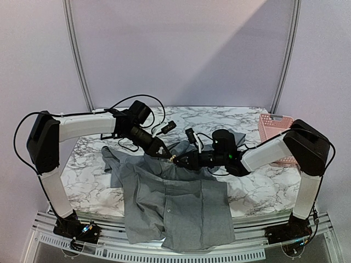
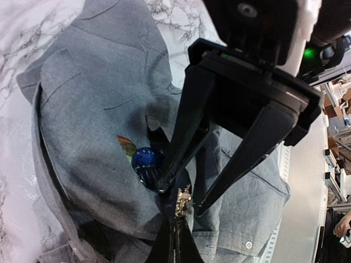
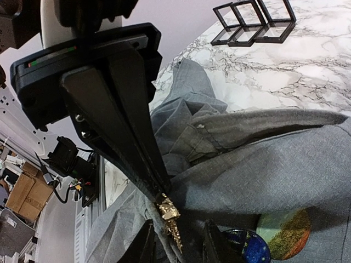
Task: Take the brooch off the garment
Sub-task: Open the brooch with the crumpled clothing, then pass from the left arm to the right
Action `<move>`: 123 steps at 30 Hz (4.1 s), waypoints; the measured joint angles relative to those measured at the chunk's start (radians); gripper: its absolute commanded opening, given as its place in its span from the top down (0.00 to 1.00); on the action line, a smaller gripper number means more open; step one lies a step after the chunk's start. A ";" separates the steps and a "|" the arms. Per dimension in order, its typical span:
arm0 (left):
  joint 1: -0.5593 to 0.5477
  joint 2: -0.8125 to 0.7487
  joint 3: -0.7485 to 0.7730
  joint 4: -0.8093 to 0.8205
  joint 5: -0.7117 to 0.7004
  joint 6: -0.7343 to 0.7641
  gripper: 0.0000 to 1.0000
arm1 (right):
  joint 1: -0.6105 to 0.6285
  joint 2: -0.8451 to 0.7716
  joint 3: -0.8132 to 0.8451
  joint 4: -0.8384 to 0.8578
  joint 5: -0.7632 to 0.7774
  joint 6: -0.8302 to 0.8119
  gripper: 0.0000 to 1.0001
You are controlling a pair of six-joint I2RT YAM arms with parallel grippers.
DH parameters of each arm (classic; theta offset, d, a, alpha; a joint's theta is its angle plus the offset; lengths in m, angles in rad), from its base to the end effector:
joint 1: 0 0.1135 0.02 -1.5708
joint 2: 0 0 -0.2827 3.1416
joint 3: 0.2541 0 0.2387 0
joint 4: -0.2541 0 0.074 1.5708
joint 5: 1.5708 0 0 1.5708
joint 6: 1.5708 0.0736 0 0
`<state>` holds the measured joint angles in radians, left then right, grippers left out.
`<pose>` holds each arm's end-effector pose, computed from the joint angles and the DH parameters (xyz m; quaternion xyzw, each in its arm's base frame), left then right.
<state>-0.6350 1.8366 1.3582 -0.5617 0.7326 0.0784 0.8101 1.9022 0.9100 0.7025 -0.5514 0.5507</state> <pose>0.2865 -0.2722 0.2222 0.4026 0.8115 -0.3996 0.1405 0.2613 0.3305 0.1812 -0.2611 0.7440 0.5314 0.3097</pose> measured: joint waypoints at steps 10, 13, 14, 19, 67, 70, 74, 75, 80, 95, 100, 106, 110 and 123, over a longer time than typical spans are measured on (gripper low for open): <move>0.000 0.000 0.000 0.000 -0.001 0.000 1.00 | -0.002 0.016 0.000 0.001 -0.011 0.009 0.80; 0.000 0.000 0.000 0.000 -0.001 0.000 1.00 | -0.002 0.016 0.000 0.004 -0.018 0.011 0.82; 0.000 0.000 0.000 0.000 -0.001 0.000 1.00 | -0.002 0.016 0.000 0.006 -0.022 0.014 0.83; 0.000 0.000 0.000 0.000 0.000 0.000 1.00 | -0.009 0.023 0.000 0.026 -0.039 0.027 0.84; -0.002 0.000 0.000 0.000 -0.003 0.001 1.00 | -0.059 0.127 0.060 0.121 -0.214 0.169 0.82; -0.003 0.000 0.000 0.000 -0.006 0.001 1.00 | -0.060 0.125 0.063 0.107 -0.212 0.146 0.80; -0.003 0.000 0.000 0.000 -0.013 0.000 1.00 | -0.059 0.109 0.074 0.048 -0.202 0.103 0.71; -0.003 0.000 0.000 0.000 -0.015 0.000 1.00 | -0.057 0.103 0.080 0.025 -0.195 0.089 0.68; -0.005 0.000 0.000 -0.001 -0.016 0.000 1.00 | -0.039 0.043 0.086 -0.074 -0.150 0.017 0.59; -0.008 0.000 0.000 -0.003 -0.018 0.000 1.00 | -0.031 -0.097 0.063 -0.160 -0.005 -0.067 0.60; -0.008 0.000 0.000 -0.003 -0.014 0.000 1.00 | -0.037 -0.097 0.011 -0.132 -0.010 -0.045 0.63; -0.008 0.000 0.000 -0.003 -0.012 0.000 1.00 | -0.041 -0.084 -0.002 -0.101 -0.032 -0.020 0.65; -0.008 0.000 0.000 -0.004 -0.010 0.000 1.00 | -0.042 -0.058 0.007 -0.105 -0.040 -0.018 0.69; -0.008 0.000 0.000 -0.003 -0.008 0.000 1.00 | -0.045 -0.015 0.049 -0.111 -0.086 -0.021 0.75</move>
<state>-0.6434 1.8366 1.3586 -0.5652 0.7246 0.0784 0.7654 1.8870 0.9588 0.5919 -0.6373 0.5297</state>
